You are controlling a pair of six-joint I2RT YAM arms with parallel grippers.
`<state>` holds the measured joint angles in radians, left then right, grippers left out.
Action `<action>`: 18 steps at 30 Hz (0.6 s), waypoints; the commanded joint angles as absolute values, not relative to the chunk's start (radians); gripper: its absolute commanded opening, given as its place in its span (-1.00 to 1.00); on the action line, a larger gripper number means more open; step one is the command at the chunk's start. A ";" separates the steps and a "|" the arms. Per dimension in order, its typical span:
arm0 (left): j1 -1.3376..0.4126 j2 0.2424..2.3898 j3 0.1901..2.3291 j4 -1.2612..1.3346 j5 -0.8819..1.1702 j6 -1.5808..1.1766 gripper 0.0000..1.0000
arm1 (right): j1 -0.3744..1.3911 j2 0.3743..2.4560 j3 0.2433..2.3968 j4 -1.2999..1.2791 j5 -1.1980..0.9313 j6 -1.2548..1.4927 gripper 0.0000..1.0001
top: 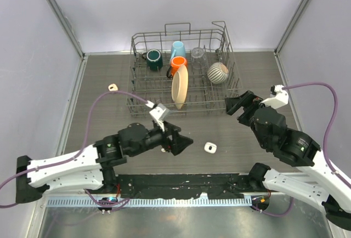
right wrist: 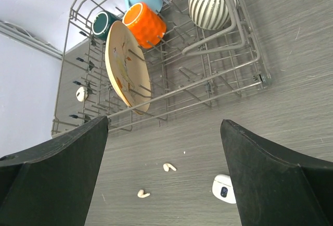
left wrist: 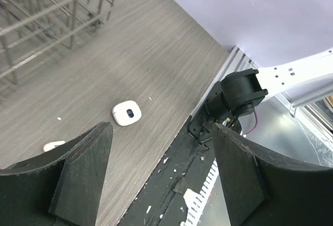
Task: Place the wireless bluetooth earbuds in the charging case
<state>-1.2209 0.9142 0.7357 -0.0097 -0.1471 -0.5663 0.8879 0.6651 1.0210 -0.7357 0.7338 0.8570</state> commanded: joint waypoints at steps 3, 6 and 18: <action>-1.224 0.755 0.793 -0.300 -0.320 -0.442 0.99 | 0.885 0.761 1.094 -0.723 0.747 0.861 0.89; -1.224 0.700 0.834 -0.379 -0.440 -0.417 1.00 | 0.885 0.802 1.124 -0.723 0.726 0.850 0.89; -1.223 0.604 0.956 -0.483 -0.946 -0.348 0.99 | 0.885 0.871 1.200 -0.753 0.638 0.756 0.89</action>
